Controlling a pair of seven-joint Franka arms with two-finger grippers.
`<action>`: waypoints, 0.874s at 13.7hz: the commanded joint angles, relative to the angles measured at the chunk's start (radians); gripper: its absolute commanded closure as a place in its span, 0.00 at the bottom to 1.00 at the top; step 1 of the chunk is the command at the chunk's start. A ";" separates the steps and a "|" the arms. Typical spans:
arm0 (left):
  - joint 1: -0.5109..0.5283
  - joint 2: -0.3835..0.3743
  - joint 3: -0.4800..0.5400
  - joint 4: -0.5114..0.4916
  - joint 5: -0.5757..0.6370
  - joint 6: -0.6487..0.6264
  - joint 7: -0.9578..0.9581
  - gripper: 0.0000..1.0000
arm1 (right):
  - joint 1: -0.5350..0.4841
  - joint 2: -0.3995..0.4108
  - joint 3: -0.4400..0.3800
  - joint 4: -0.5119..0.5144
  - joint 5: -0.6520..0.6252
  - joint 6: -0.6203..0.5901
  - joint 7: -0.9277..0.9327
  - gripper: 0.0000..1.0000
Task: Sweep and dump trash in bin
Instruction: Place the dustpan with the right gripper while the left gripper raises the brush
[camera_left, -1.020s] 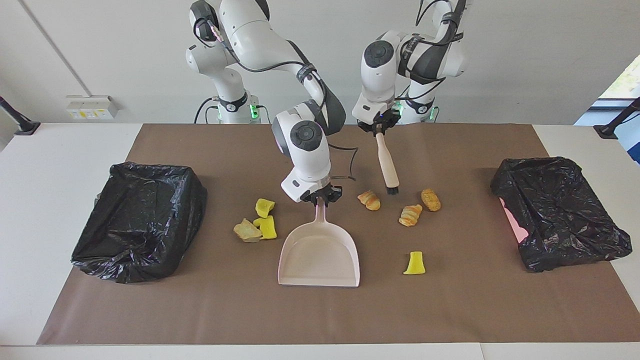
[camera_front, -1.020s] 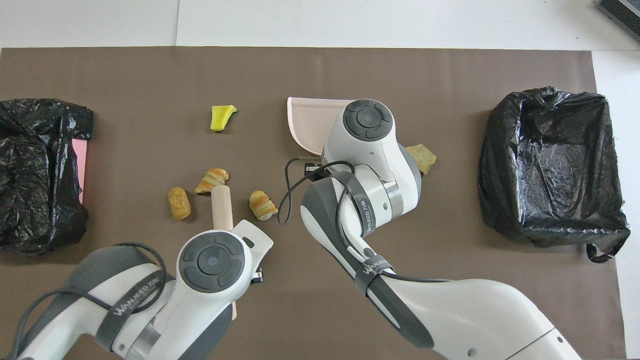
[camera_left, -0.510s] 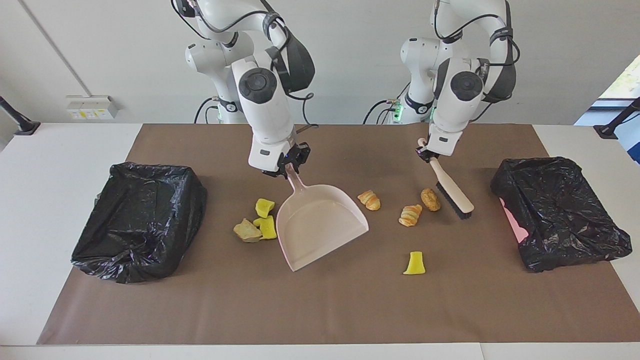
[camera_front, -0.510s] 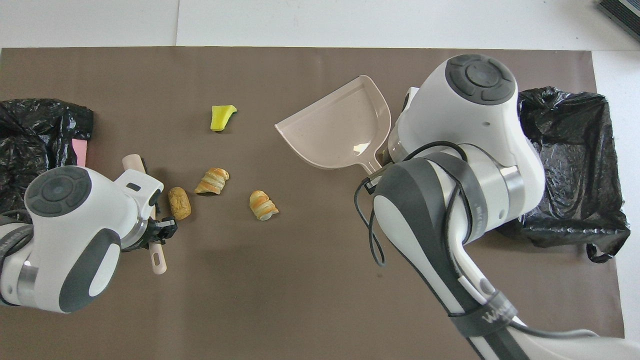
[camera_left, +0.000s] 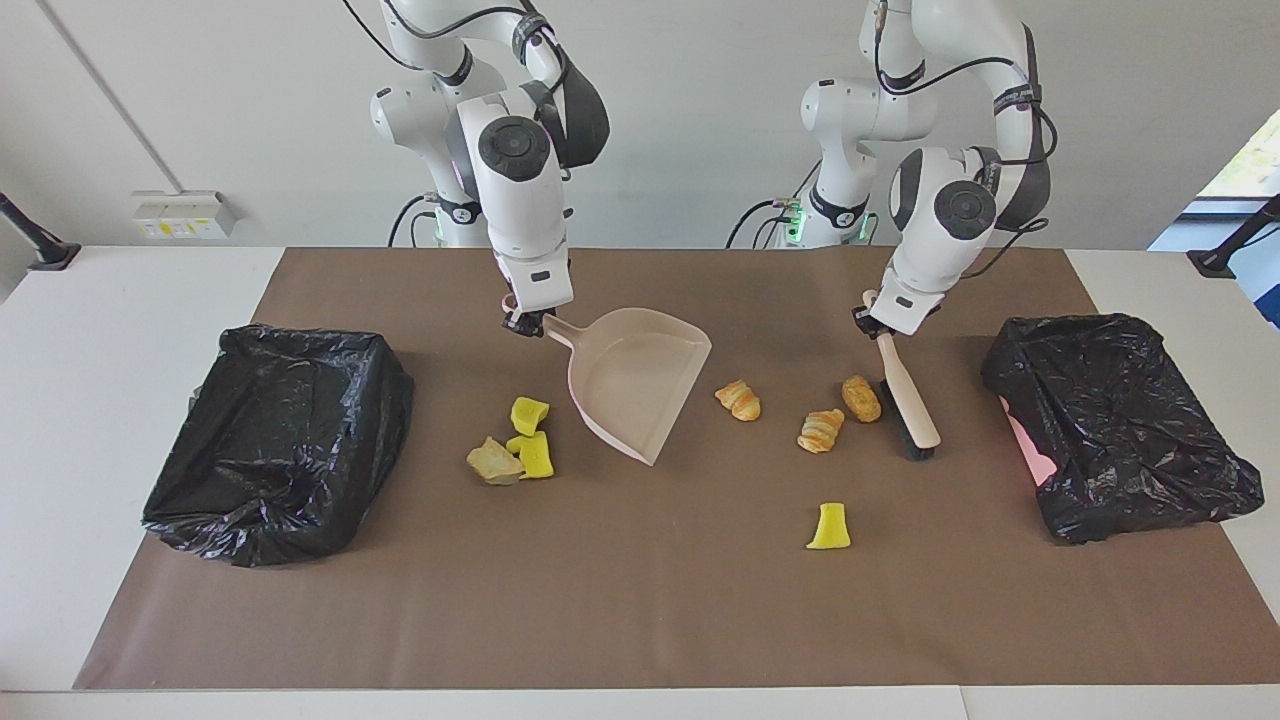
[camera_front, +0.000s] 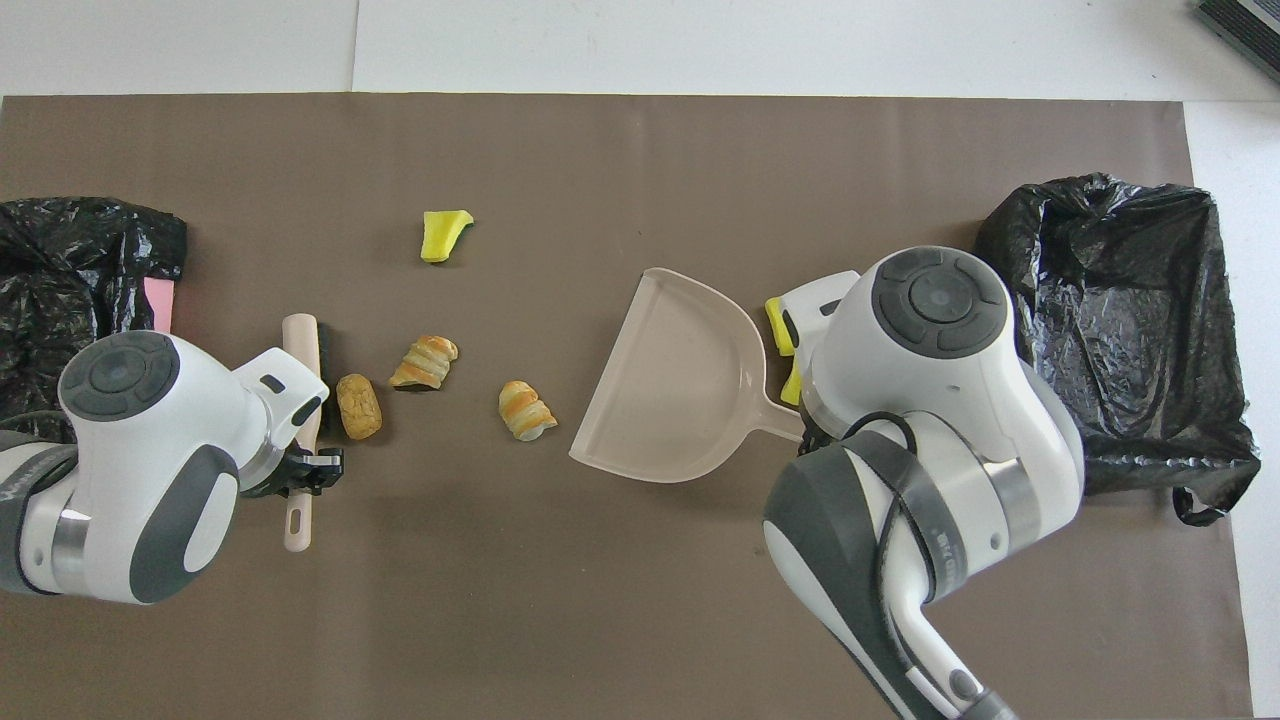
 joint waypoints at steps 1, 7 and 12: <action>-0.031 0.010 0.007 -0.022 0.014 0.022 0.099 1.00 | 0.017 -0.037 0.003 -0.083 -0.040 0.033 -0.082 1.00; -0.137 0.004 0.005 -0.031 -0.003 0.028 0.293 1.00 | 0.089 0.017 0.003 -0.108 -0.062 0.083 -0.013 1.00; -0.211 0.004 0.004 -0.031 -0.099 0.050 0.313 1.00 | 0.116 0.033 0.003 -0.173 -0.080 0.165 0.060 1.00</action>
